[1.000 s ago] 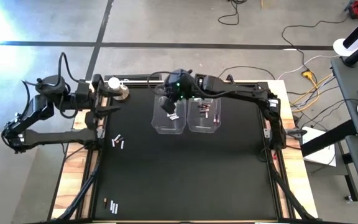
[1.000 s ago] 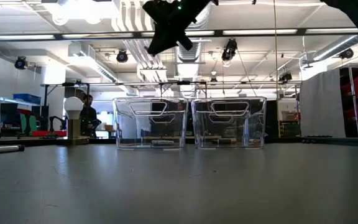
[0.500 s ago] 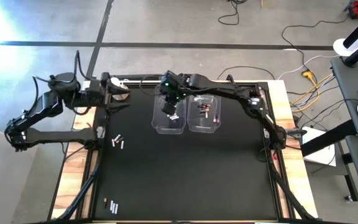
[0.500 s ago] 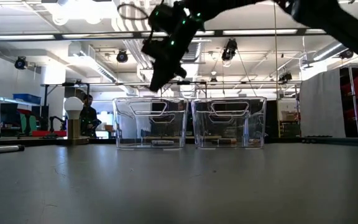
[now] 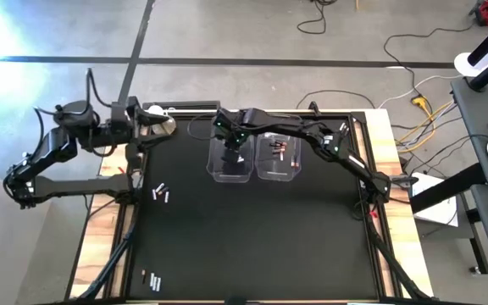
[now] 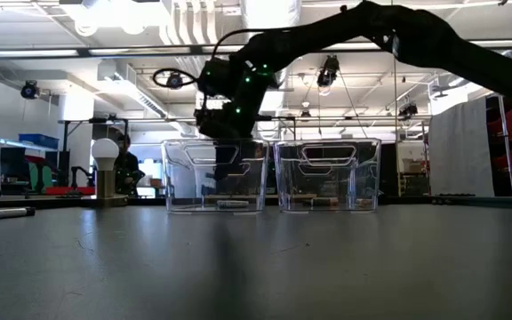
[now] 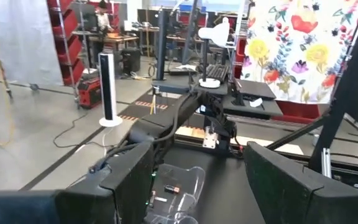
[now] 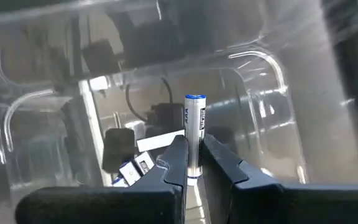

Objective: Sort batteries
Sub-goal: Put the white battery into the left transparent bin

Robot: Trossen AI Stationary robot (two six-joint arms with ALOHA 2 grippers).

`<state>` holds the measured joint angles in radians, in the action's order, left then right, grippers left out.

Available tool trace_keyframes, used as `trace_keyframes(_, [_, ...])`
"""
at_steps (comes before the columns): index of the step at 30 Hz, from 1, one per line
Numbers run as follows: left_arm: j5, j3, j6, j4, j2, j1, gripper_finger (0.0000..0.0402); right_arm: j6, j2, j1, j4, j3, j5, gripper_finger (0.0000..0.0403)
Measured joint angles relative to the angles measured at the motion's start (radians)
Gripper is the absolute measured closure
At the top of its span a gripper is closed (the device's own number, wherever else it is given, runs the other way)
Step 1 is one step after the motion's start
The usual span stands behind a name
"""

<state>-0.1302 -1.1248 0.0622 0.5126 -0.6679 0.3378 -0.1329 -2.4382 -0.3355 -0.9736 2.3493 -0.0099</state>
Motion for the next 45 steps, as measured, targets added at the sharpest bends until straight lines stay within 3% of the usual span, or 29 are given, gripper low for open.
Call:
trace_keyframes(32, [0.018, 0.001, 0.029, 0.055, 0.098, 0.000, 0.0170, -0.050, -0.085, -0.005, -0.023, 0.000, 0.002, 0.0379])
trace_keyframes(45, [0.018, 0.002, 0.046, 0.074, 0.140, 0.000, 0.0170, -0.030, -0.090, -0.003, -0.032, -0.003, 0.009, 0.0305])
